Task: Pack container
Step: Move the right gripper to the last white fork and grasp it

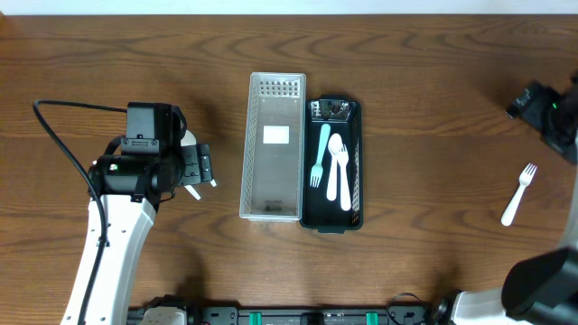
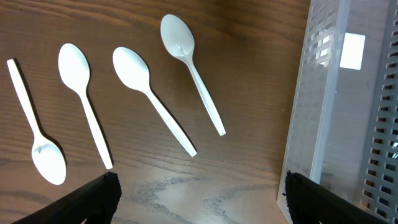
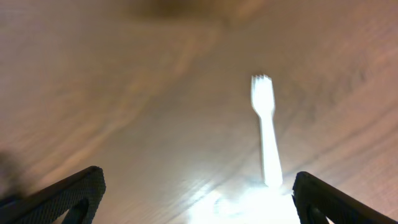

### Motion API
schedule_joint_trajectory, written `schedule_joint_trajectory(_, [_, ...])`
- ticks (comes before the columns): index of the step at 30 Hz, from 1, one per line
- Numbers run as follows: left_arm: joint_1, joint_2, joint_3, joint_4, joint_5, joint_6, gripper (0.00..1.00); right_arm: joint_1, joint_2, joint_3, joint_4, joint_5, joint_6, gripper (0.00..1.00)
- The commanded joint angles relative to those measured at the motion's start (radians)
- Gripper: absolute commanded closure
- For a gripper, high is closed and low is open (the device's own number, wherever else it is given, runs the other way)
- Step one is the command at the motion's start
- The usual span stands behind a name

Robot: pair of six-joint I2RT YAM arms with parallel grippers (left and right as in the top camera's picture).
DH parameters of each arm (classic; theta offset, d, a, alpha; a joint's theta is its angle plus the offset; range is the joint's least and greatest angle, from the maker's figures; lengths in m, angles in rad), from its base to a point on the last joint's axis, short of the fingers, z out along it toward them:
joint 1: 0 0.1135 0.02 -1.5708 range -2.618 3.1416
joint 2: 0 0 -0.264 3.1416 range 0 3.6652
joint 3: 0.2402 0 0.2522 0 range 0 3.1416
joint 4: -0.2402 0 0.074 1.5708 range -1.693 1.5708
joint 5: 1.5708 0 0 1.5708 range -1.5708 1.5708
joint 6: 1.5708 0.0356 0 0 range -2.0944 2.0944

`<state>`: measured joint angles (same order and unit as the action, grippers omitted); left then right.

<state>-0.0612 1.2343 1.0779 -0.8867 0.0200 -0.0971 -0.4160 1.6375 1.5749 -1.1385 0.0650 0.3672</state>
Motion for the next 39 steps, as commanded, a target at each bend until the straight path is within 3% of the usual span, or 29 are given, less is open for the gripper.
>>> schedule_joint_trajectory(1, [-0.002, -0.008, 0.014, -0.003, -0.001, 0.006, 0.13, -0.074, 0.048, -0.096, 0.04, -0.028, -0.038, 0.01])
schedule_joint_trajectory(8, [-0.002, -0.008, 0.014, -0.006, -0.001, 0.006, 0.13, -0.154, 0.178, -0.229, 0.184, -0.07, -0.138, 0.01])
schedule_joint_trajectory(18, [-0.002, -0.008, 0.014, -0.007, -0.001, 0.006, 0.13, -0.201, 0.34, -0.241, 0.234, -0.069, -0.16, 0.01])
schedule_joint_trajectory(39, [-0.002, -0.008, 0.014, -0.006, -0.001, 0.006, 0.13, -0.203, 0.366, -0.365, 0.377, -0.078, -0.163, 0.01])
